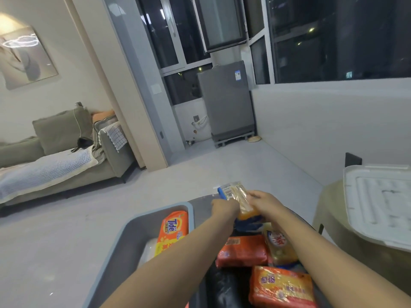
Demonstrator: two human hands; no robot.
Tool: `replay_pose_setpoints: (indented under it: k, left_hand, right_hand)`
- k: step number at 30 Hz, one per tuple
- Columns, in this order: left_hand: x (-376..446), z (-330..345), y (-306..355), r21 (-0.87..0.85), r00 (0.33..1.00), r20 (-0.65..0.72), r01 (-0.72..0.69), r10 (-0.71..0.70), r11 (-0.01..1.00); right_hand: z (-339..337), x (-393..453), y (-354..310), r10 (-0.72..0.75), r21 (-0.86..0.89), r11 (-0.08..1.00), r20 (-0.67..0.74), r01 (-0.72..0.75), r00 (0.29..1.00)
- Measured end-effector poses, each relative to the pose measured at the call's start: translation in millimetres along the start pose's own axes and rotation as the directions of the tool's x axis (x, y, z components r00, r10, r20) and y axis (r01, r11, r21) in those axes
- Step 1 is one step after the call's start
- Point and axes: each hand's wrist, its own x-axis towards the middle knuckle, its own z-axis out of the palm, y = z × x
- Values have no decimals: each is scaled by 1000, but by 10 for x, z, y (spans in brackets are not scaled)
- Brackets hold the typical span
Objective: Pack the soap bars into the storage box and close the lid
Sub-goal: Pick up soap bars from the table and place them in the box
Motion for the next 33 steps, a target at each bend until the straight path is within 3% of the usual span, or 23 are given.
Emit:
replay_pose_setpoints:
  k: [8, 15, 21, 22, 24, 26, 29, 30, 31, 32, 33]
  left_hand:
    - [-308, -367, 195, 146, 990, -7, -139, 142, 979]
    - [-747, -567, -23, 116, 995, 31, -99, 96, 988]
    - [-989, -479, -327, -41, 998, 38, 47, -45, 998]
    - [-1028, -444, -377, -20, 998, 51, 48, -47, 999]
    - [-1166, -384, -456, 64, 994, -62, 96, -92, 993]
    - [-1310, -327, -644, 479, 997, -63, -11, 47, 878]
    - [-1304, -318, -821, 606, 992, -38, -73, 120, 792]
    - [-1316, -304, -856, 595, 994, -37, -58, 99, 801]
    - [-1294, -289, -922, 447, 996, -47, -48, 77, 893]
    - [-1277, -290, -947, 88, 991, -114, 76, -66, 993]
    - [-1244, -286, -947, -239, 973, -94, 182, -209, 954]
  right_hand:
    - [111, -493, -343, -22, 96, 995, -52, 27, 998]
    - [214, -943, -351, 46, 23, 999, -28, -45, 999]
    - [228, -1160, -112, 82, -3, 997, -17, -83, 996]
    - [238, -1189, -69, 98, -14, 995, -2, -98, 995]
    - [260, -1231, 27, 132, -66, 989, 14, -131, 991]
    - [289, -1267, 116, 130, -100, 987, 5, -129, 991]
    - [365, -1320, 241, 126, -140, 982, -17, -127, 992]
    - [392, -1337, 295, 130, -138, 982, -28, -132, 991]
    - [418, -1356, 354, 133, -136, 981, -33, -136, 991]
    - [435, -1373, 400, 136, -142, 980, -32, -139, 990]
    - [448, -1380, 434, 134, -157, 978, -26, -137, 991]
